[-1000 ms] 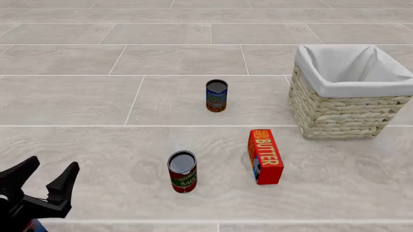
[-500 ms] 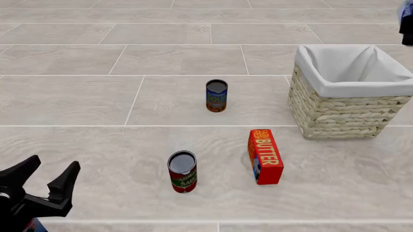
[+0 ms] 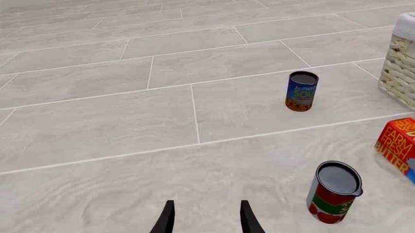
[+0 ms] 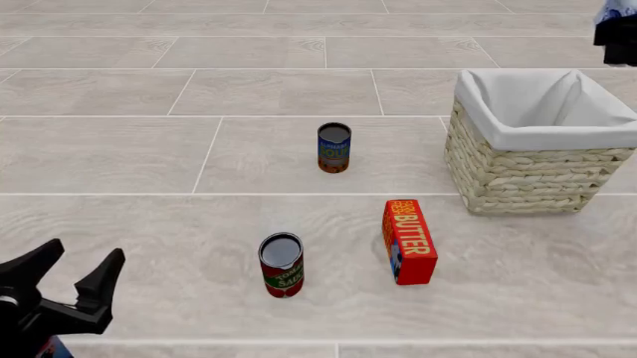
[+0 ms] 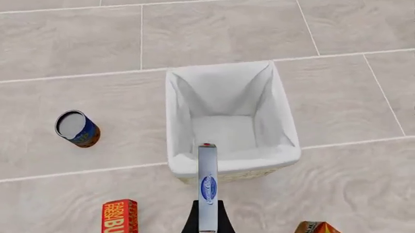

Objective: Pick the cream cheese and place it in the basket.

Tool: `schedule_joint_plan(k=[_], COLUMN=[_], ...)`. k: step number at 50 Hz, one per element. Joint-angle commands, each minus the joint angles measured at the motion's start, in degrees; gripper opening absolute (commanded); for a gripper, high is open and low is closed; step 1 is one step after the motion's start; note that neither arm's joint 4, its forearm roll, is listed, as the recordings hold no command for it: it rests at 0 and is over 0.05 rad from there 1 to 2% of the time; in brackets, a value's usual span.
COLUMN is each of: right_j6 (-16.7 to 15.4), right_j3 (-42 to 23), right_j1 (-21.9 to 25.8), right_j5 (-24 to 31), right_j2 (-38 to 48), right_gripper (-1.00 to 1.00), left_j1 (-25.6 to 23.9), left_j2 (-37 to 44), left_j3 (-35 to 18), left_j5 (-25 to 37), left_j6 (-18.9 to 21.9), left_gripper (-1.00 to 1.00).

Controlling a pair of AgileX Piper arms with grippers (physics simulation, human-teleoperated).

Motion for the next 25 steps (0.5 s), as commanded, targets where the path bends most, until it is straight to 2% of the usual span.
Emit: schedule_joint_plan(k=[1,13,25], right_j6=[-0.53,-2.16,-4.09], right_j3=[-2.41,-4.3,-13.67], right_j1=[-0.67,-0.01,-2.7], right_j5=[-0.05,-0.81,1.93], right_j2=[3.39,7.56,14.8], right_gripper=[-1.0,-1.0,-1.0], left_j1=[0.13,0.18,0.24], left_j2=[1.23,2.09,2.88], left_j3=[1.18,1.19,1.19], left_j5=[-0.68,-1.41,-1.97], left_j6=[-0.08,-0.15,-0.12], left_gripper=[1.0,1.0,1.0])
